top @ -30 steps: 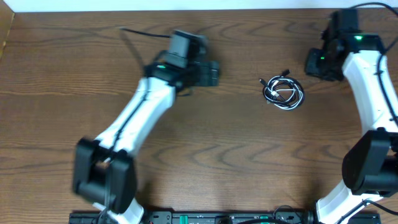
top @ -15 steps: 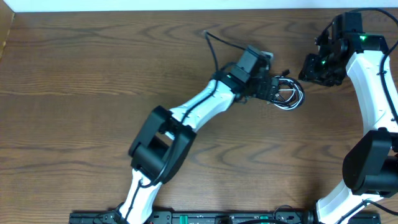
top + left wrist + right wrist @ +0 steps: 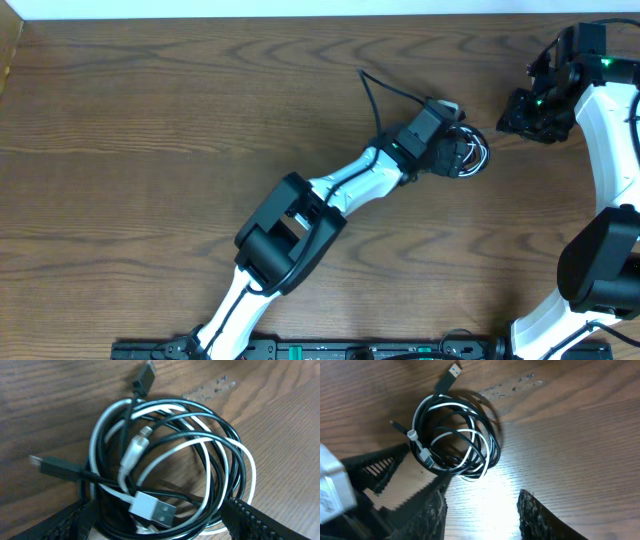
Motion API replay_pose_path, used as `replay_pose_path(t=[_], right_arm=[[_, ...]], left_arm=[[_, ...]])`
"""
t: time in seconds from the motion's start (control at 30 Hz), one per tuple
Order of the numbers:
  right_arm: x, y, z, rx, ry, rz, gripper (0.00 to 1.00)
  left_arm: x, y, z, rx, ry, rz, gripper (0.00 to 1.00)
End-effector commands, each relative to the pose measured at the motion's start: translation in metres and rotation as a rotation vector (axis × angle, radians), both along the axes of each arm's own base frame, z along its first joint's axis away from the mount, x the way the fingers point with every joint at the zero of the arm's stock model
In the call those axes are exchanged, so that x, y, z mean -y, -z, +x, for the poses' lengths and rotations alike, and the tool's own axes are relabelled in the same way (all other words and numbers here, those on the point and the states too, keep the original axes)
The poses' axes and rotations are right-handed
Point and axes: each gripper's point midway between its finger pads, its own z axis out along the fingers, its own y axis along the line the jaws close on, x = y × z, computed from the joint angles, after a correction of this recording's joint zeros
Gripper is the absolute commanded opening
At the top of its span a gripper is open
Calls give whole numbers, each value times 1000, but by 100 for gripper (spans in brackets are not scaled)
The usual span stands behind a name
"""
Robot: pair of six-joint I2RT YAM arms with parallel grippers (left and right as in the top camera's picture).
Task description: Untangle cables
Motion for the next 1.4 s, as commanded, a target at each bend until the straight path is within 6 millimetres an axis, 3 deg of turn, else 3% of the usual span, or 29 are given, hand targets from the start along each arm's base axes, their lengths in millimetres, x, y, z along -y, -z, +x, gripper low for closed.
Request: replay_pose_path(t=[0.0,0.4,0.47,0.53,0.6,0.73,0.9,1.07,1.2,1.37], right_arm=[[6,-7,-1,15,-3,-36,45],[11,-5,-6,-9,4,-67,51],[11,-5,-6,-9,4,-67,52],[11,-5,-6,-9,4,-66,52],[6,-6,-6,-7,-3,-52,54],[-8,-7,-3,5,-34,-20,55],[-36,-10,3,40,-123,19,56],[-94,-23,10,125,-307,199,55],[-141,-45,13,225,-452,387,54],[-167,-55,15,270,-512,437,53]], left_arm=[[-4,0,13,78,-87,59,83],[-24,37,16,91,-156,189,59],[-25,39,15,85,-155,198,49],[-30,39,15,80,-161,214,29],[-41,38,14,70,-178,254,20],[-64,12,20,62,-216,283,11],[-99,-50,22,61,-235,285,8],[-125,-104,10,10,-174,211,8],[-146,-125,6,-85,-154,108,8],[-176,-126,11,-228,-168,2,8]])
